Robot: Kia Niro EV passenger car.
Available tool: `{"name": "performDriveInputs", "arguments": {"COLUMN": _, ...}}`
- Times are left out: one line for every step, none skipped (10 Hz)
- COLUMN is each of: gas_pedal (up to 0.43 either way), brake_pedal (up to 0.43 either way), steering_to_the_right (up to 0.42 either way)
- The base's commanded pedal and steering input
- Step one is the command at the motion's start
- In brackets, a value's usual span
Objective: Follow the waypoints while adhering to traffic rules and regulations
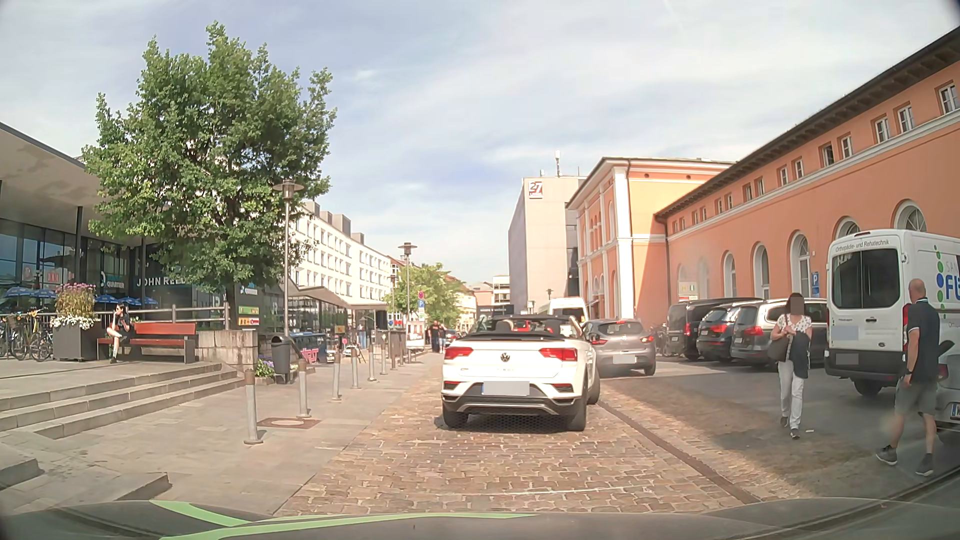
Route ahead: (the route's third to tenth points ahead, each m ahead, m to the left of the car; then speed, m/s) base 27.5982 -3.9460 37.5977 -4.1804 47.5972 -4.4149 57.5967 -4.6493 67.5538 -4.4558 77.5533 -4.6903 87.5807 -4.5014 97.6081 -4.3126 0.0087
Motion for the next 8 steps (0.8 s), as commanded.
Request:
{"name": "performDriveInputs", "arguments": {"gas_pedal": 0.000, "brake_pedal": 0.262, "steering_to_the_right": 0.020}}
{"name": "performDriveInputs", "arguments": {"gas_pedal": 0.000, "brake_pedal": 0.250, "steering_to_the_right": 0.020}}
{"name": "performDriveInputs", "arguments": {"gas_pedal": 0.000, "brake_pedal": 0.232, "steering_to_the_right": 0.020}}
{"name": "performDriveInputs", "arguments": {"gas_pedal": 0.000, "brake_pedal": 0.207, "steering_to_the_right": 0.020}}
{"name": "performDriveInputs", "arguments": {"gas_pedal": 0.000, "brake_pedal": 0.201, "steering_to_the_right": 0.020}}
{"name": "performDriveInputs", "arguments": {"gas_pedal": 0.000, "brake_pedal": 0.195, "steering_to_the_right": 0.020}}
{"name": "performDriveInputs", "arguments": {"gas_pedal": 0.000, "brake_pedal": 0.183, "steering_to_the_right": 0.020}}
{"name": "performDriveInputs", "arguments": {"gas_pedal": 0.000, "brake_pedal": 0.134, "steering_to_the_right": 0.020}}
